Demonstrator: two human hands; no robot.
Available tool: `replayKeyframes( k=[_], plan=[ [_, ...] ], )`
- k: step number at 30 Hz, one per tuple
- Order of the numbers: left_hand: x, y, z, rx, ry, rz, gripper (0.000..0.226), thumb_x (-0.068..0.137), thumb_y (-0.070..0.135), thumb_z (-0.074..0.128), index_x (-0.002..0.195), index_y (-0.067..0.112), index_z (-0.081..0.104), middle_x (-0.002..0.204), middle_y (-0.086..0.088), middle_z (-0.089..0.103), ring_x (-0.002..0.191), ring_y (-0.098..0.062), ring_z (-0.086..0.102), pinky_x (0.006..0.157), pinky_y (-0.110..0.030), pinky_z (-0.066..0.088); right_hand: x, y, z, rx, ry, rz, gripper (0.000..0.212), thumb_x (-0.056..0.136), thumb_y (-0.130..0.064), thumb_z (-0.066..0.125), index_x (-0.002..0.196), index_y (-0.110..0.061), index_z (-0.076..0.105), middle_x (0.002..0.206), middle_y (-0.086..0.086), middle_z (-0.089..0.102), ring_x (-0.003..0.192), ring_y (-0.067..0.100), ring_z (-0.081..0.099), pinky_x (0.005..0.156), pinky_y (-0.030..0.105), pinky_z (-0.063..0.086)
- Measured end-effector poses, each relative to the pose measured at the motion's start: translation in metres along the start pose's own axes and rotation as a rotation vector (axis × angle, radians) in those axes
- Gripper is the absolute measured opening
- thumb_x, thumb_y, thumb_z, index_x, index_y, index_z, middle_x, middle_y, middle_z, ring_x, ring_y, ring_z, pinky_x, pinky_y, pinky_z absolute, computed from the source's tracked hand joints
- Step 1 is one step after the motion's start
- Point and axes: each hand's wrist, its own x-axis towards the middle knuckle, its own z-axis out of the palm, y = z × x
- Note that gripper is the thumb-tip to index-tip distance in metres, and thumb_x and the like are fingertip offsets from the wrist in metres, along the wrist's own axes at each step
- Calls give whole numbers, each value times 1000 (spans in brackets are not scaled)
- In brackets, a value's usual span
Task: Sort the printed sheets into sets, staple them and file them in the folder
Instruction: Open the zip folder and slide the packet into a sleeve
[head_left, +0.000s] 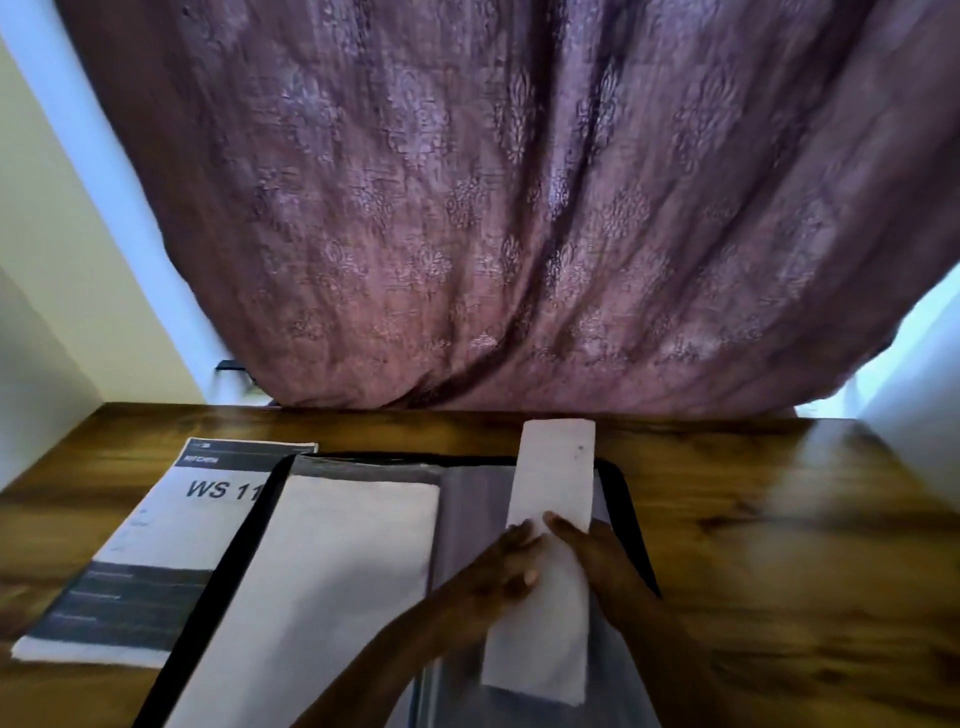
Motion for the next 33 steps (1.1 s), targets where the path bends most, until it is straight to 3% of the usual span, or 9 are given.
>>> replayKeyframes(
  k=[2,6,11,15,18,21,25,30,33],
  plan=[
    [10,-5,6,74,7,72,63,81,66,58,138,50,36,149,27,29,138,-1,30,114,-28,30,2,2,-21,-3,47,-15,22,90,-13,60,111,-7,56,87,-1,61,70,11,62,57,18,50],
    [35,-17,-14,597,422,30,53,97,35,51,145,34,30,153,8,32,139,-11,33,114,-22,24,15,-1,-54,-19,198,-1,50,85,-20,68,129,-11,47,107,5,55,80,16,49,84,36,39],
    [70,-31,-44,846,458,-197,77,87,59,9,153,21,16,160,0,15,148,-17,9,119,-39,0,24,2,-64,-81,185,0,55,85,-21,68,133,-10,44,115,10,52,87,18,46,84,37,38],
    [86,-41,-48,883,506,-225,72,92,56,7,153,19,16,160,0,17,148,-18,8,119,-40,0,27,7,-63,-115,173,27,58,83,-24,71,133,-10,45,122,8,54,95,21,48,88,37,40],
    [87,-44,-43,920,590,-203,78,87,55,1,148,20,34,152,-3,37,144,-23,26,118,-42,8,28,10,-66,-117,169,27,59,82,-26,71,133,-11,44,122,9,54,95,21,48,90,38,40],
    [84,-49,-39,865,749,-61,60,93,47,25,137,16,52,133,-11,58,127,-33,49,110,-46,30,28,11,-67,-111,160,33,57,83,-27,69,131,-11,44,118,10,53,91,18,48,88,37,40],
    [84,-46,-45,710,789,-90,47,95,36,52,138,18,50,133,-11,57,126,-32,47,107,-45,34,27,12,-66,-107,157,33,58,84,-28,68,132,-12,41,115,8,52,89,16,46,86,36,38],
    [91,-41,-78,707,616,-82,51,72,72,47,98,32,65,105,1,62,101,-22,56,89,-38,46,28,13,-68,-107,145,40,56,85,-25,67,132,-11,41,110,6,50,74,6,44,85,34,37],
    [101,-38,-97,582,515,-92,58,54,85,52,76,32,63,97,12,62,100,-15,54,93,-38,44,29,14,-70,-116,146,64,58,83,-29,69,132,-13,41,107,3,50,75,6,45,84,34,39]
  ],
)
